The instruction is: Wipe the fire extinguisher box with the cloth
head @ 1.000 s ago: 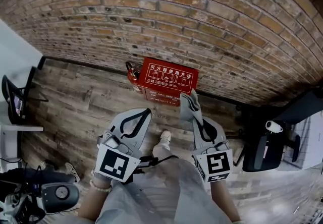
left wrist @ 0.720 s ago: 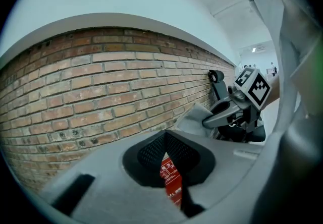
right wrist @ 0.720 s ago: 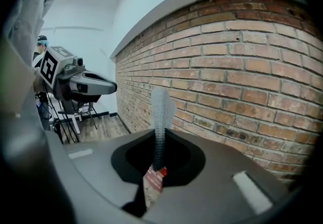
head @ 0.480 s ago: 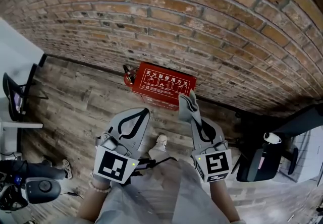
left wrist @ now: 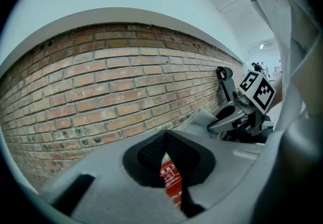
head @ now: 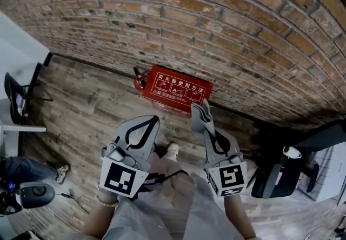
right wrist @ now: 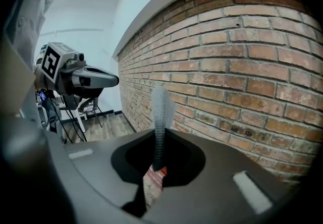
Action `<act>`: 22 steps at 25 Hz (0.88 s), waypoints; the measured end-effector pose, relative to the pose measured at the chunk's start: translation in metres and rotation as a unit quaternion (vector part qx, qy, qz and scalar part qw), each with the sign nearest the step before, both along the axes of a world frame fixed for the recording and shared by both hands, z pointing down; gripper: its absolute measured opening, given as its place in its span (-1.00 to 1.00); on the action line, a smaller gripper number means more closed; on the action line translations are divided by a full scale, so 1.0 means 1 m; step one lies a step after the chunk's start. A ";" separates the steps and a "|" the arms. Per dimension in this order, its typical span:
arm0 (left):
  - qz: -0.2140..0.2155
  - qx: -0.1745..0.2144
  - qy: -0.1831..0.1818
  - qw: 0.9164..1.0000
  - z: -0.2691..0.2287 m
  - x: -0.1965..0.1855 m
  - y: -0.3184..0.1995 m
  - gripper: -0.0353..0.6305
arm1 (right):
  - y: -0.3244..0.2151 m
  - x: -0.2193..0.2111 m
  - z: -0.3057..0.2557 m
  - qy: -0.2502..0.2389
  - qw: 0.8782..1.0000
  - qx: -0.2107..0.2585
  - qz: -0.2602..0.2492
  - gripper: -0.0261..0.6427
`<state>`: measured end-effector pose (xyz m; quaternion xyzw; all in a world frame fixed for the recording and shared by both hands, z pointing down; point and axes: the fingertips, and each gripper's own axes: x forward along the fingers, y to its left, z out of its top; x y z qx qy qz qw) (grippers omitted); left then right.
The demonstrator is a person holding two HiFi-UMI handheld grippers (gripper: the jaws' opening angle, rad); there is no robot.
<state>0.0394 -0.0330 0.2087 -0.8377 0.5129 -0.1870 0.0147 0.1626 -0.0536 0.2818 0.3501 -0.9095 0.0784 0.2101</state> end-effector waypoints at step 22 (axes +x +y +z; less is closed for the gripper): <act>-0.007 -0.029 0.017 0.999 0.043 -0.040 -0.034 -0.90 | -0.026 -0.039 0.036 0.029 0.999 -0.026 -0.025 -0.86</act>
